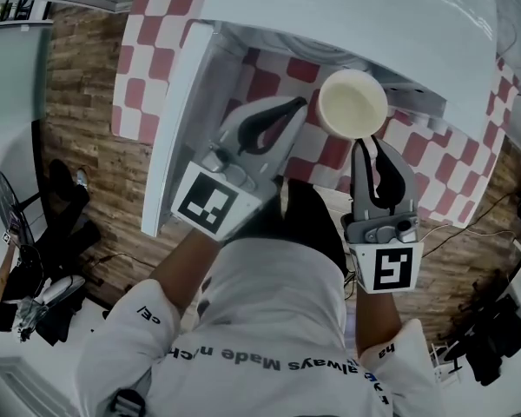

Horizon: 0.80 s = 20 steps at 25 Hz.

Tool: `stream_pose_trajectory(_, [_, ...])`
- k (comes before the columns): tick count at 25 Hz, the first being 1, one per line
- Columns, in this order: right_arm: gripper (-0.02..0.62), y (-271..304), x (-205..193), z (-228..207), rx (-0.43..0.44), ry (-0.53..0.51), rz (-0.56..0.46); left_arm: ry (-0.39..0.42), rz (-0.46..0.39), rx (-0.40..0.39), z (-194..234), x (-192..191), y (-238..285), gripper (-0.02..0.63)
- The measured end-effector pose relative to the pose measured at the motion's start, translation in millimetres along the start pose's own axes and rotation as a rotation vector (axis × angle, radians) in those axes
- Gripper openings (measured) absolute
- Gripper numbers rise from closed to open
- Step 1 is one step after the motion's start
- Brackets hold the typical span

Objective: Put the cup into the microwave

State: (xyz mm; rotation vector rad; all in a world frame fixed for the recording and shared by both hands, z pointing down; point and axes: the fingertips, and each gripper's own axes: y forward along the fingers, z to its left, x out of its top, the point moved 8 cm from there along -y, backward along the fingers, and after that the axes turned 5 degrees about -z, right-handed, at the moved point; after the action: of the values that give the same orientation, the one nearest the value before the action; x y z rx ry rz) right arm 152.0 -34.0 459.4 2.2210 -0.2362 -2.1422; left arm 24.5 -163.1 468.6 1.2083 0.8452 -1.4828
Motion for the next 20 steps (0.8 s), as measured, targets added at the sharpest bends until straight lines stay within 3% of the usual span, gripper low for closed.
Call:
stream_pose_trajectory(9, [0.041,32.6,-37.4,-9.0,0.007,-0.003,0.037,0.020,0.012,0.040,32.7,-26.7,15.6,0.005])
stream_pose_trajectory(20, [0.041,64.7,-70.4,-28.0,-0.048,-0.012,-0.003,0.031,0.016,0.077,61.6,-55.7,35.8,0.005])
